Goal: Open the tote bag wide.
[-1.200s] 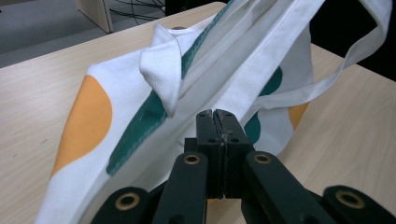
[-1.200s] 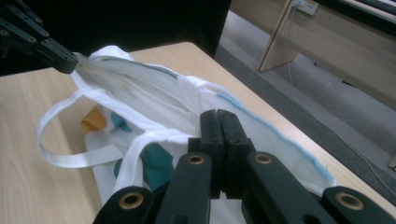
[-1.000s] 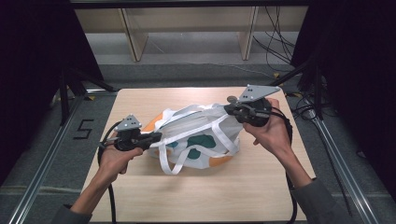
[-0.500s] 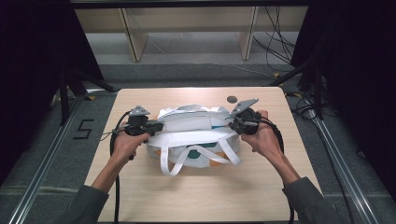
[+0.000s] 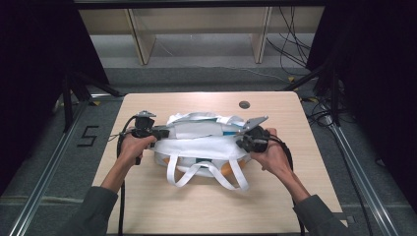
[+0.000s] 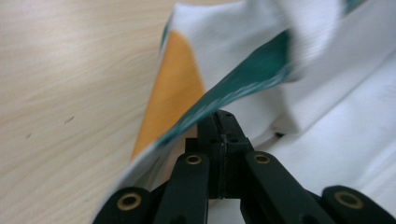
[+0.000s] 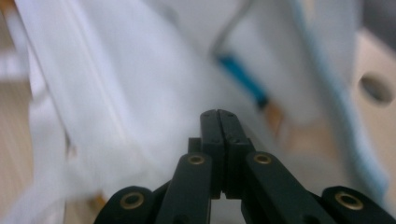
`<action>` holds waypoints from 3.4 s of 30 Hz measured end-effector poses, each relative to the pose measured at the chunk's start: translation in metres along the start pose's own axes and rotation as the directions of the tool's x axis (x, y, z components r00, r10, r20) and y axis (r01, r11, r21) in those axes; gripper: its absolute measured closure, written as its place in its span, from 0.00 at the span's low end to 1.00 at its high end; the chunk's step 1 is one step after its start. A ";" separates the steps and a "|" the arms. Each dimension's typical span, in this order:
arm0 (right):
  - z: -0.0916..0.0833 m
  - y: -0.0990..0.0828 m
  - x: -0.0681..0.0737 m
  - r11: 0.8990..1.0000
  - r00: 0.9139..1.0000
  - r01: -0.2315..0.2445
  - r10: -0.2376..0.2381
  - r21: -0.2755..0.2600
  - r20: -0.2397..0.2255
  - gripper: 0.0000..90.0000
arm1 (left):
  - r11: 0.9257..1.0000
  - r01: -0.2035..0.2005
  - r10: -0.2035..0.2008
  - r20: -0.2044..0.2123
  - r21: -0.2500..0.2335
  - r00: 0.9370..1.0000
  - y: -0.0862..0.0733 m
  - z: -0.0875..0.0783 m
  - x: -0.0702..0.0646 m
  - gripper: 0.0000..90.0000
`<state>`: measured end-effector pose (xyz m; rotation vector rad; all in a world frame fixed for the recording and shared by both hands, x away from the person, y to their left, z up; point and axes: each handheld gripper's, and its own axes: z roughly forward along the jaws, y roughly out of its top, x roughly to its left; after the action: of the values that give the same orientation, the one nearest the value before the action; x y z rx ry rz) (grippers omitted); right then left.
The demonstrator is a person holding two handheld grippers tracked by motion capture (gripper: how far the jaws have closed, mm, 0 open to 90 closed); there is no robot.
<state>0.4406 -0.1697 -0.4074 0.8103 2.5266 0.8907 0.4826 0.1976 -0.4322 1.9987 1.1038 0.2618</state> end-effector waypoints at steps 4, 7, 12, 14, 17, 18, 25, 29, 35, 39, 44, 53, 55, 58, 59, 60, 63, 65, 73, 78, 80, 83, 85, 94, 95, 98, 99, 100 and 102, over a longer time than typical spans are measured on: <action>0.002 0.030 -0.006 0.997 1.000 0.008 -0.006 -0.075 0.026 1.00 | 0.998 -0.059 0.059 0.034 0.008 0.998 0.012 0.000 -0.021 0.99; 0.021 0.038 -0.009 1.000 0.999 -0.004 0.005 -0.020 0.042 1.00 | 0.997 -0.076 0.075 0.032 0.032 0.997 0.018 0.001 -0.024 0.99; 0.035 0.028 -0.008 1.000 1.000 0.011 -0.011 0.029 0.003 1.00 | 0.998 -0.063 0.063 0.029 0.012 0.998 0.020 0.001 -0.019 0.99; 0.027 0.025 0.000 0.999 0.999 0.024 -0.023 0.025 -0.042 1.00 | 0.999 -0.047 0.047 0.009 0.020 0.999 0.020 0.009 -0.014 0.99; 0.023 0.016 0.011 0.996 0.991 0.062 -0.054 0.060 -0.122 1.00 | 0.999 -0.007 0.006 0.018 0.031 1.000 0.022 0.022 -0.009 0.99; 0.029 0.002 0.026 0.983 0.986 0.097 -0.073 0.154 -0.149 1.00 | 1.000 0.002 -0.003 0.018 0.030 1.000 0.022 0.027 -0.010 0.99; 0.026 -0.005 0.035 0.991 0.985 0.086 -0.069 0.102 -0.157 1.00 | 0.999 -0.038 0.038 -0.002 0.008 0.999 0.022 0.018 -0.022 0.99; 0.014 0.017 0.029 0.998 0.992 0.036 -0.042 -0.045 -0.122 1.00 | 0.997 -0.072 0.072 0.021 -0.004 0.997 0.013 0.006 -0.032 0.98; 0.048 0.058 0.032 0.993 0.992 0.115 -0.115 -0.001 -0.051 1.00 | 0.994 -0.072 0.074 0.031 -0.086 0.997 -0.001 -0.004 -0.049 0.99; 0.074 0.076 0.024 0.992 0.992 0.126 -0.127 0.023 0.028 1.00 | 0.994 -0.036 0.044 0.078 -0.105 0.996 -0.007 -0.005 -0.050 0.94; 0.105 0.095 0.007 0.993 0.989 0.094 -0.101 0.069 0.110 1.00 | 0.993 -0.106 0.106 0.006 -0.054 0.994 0.001 0.013 -0.051 0.94; 0.103 0.096 0.001 0.997 0.998 0.035 -0.038 0.072 0.041 1.00 | 0.991 -0.099 0.095 0.046 0.091 0.994 0.009 0.053 -0.049 0.99; 0.104 0.096 -0.001 0.997 0.997 0.047 -0.050 0.064 0.052 1.00 | 0.987 -0.122 0.113 0.090 0.104 0.989 0.002 0.044 -0.054 1.00; 0.112 0.101 -0.009 0.996 0.996 0.024 -0.032 0.087 0.087 1.00 | 0.947 -0.268 0.246 0.140 0.178 0.959 -0.035 0.021 -0.073 1.00; 0.112 0.101 -0.009 0.996 0.996 0.024 -0.032 0.087 0.087 1.00 | 0.947 -0.268 0.246 0.140 0.178 0.959 -0.035 0.021 -0.073 1.00; 0.113 0.102 -0.012 0.995 0.994 0.021 -0.031 0.095 0.103 1.00 | 0.951 -0.264 0.240 0.153 0.163 0.959 -0.048 0.018 -0.078 1.00; 0.127 0.100 -0.029 0.992 0.990 -0.075 0.062 0.104 0.127 1.00 | 0.951 -0.281 0.266 0.120 0.129 0.956 -0.061 0.015 -0.086 1.00; 0.136 0.099 -0.036 0.987 0.987 -0.103 0.086 0.122 0.134 1.00 | 0.936 -0.318 0.302 0.116 0.149 0.946 -0.057 0.016 -0.087 1.00; 0.110 0.103 -0.037 0.992 0.992 -0.110 0.106 0.057 0.072 1.00 | 0.961 -0.269 0.263 0.092 0.067 0.960 -0.012 0.007 -0.080 0.96; 0.051 0.087 -0.004 0.997 0.999 0.045 -0.043 0.066 -0.028 0.99 | 0.974 -0.222 0.222 0.019 0.039 0.975 0.042 0.023 -0.068 0.95; 0.038 0.068 0.004 0.992 0.996 0.085 -0.081 0.088 -0.047 0.99 | 0.975 -0.218 0.220 -0.046 0.054 0.974 0.054 0.032 -0.059 0.95; 0.029 0.043 0.008 0.988 0.995 0.092 -0.086 0.123 -0.053 1.00 | 0.989 -0.140 0.144 -0.069 0.054 0.987 0.058 0.042 -0.044 0.96; 0.022 0.007 0.007 0.994 0.994 0.038 -0.027 0.099 -0.110 1.00 | 0.984 -0.137 0.149 -0.105 0.110 0.983 0.056 0.050 -0.029 0.98; 0.021 -0.024 0.012 0.997 0.991 0.016 -0.007 0.071 -0.131 1.00 | 0.992 -0.058 0.071 -0.116 0.112 0.991 0.040 0.052 0.001 0.99; 0.018 -0.021 0.011 0.999 0.991 0.009 -0.003 0.043 -0.131 1.00 | 0.993 -0.065 0.075 -0.109 0.096 0.991 0.040 0.049 -0.005 0.99; 0.007 -0.008 0.001 0.996 0.994 -0.012 0.002 -0.087 -0.111 1.00 | 0.990 -0.116 0.122 -0.070 0.080 0.990 0.042 0.041 -0.018 0.97; 0.007 -0.008 0.001 0.996 0.994 -0.012 0.002 -0.087 -0.111 1.00 | 0.986 -0.149 0.153 -0.055 0.069 0.987 0.042 0.038 -0.027 0.97; 0.004 -0.001 -0.005 0.993 0.997 -0.009 0.000 -0.122 -0.081 1.00 | 0.985 -0.162 0.165 -0.043 0.064 0.985 0.042 0.035 -0.031 0.96; 0.003 0.016 -0.025 0.983 0.999 -0.034 0.037 -0.179 0.015 1.00 | 0.978 -0.199 0.202 -0.045 0.063 0.978 0.040 0.031 -0.035 0.96</action>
<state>0.4681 -0.1736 -0.3961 0.8044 2.3815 1.0982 0.5028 0.1415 -0.4160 2.1694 0.9502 0.3918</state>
